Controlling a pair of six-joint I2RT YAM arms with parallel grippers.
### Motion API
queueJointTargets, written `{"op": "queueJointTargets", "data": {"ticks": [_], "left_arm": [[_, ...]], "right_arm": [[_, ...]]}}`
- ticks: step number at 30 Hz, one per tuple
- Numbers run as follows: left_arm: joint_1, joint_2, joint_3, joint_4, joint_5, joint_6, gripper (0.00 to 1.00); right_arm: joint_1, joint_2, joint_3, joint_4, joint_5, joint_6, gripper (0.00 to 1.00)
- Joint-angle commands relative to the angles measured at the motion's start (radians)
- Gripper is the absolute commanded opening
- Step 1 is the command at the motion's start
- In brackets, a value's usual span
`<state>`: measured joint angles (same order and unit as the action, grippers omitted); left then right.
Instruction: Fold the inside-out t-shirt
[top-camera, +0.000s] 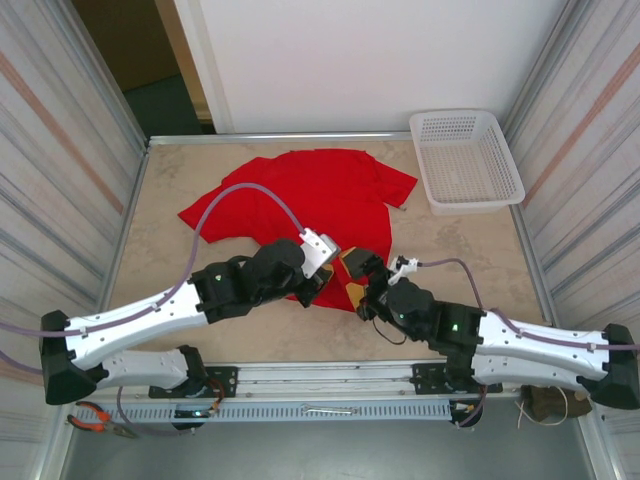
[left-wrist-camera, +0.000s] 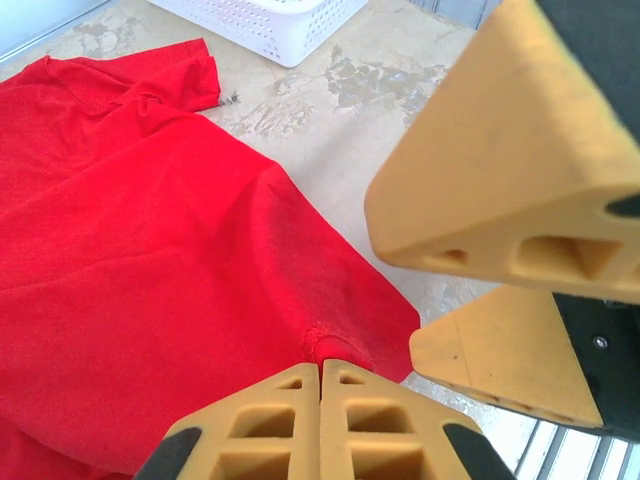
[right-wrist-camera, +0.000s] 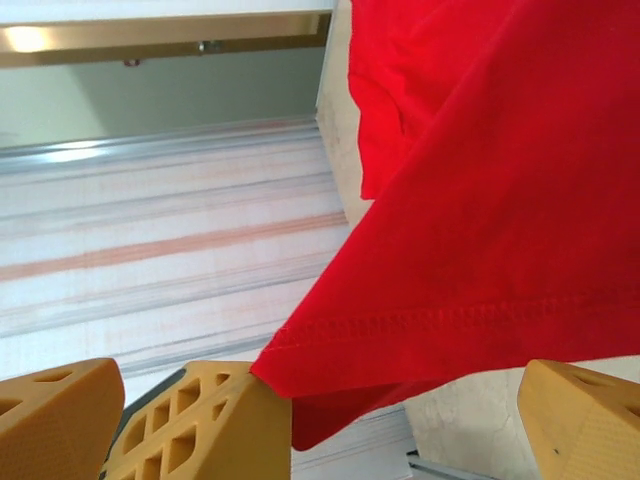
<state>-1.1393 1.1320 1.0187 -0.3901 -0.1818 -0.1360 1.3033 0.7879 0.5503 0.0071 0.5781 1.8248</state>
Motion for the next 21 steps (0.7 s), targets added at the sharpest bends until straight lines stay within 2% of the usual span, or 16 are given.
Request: {"op": "queueJointTargets", "data": {"ticks": [1, 8, 14, 17, 21], "left_arm": [[-0.006, -0.004, 0.012, 0.032, -0.024, -0.001, 0.0], [-0.028, -0.022, -0.005, 0.042, -0.014, 0.016, 0.0], [-0.031, -0.043, -0.048, 0.077, 0.025, 0.019, 0.0], [-0.03, -0.038, -0.051, 0.08, 0.023, 0.025, 0.0], [-0.031, -0.034, -0.049, 0.08, 0.017, 0.029, 0.0]], "right_arm": [[0.022, 0.034, 0.01, -0.045, 0.1, 0.072, 0.99], [-0.003, 0.092, -0.002, 0.004, 0.168, 0.127, 0.99], [-0.11, 0.148, 0.018, 0.09, 0.058, 0.094, 0.97], [-0.122, 0.193, 0.052, 0.103, 0.012, 0.07, 0.96], [-0.125, 0.241, 0.047, 0.157, -0.023, 0.076, 0.88]]}}
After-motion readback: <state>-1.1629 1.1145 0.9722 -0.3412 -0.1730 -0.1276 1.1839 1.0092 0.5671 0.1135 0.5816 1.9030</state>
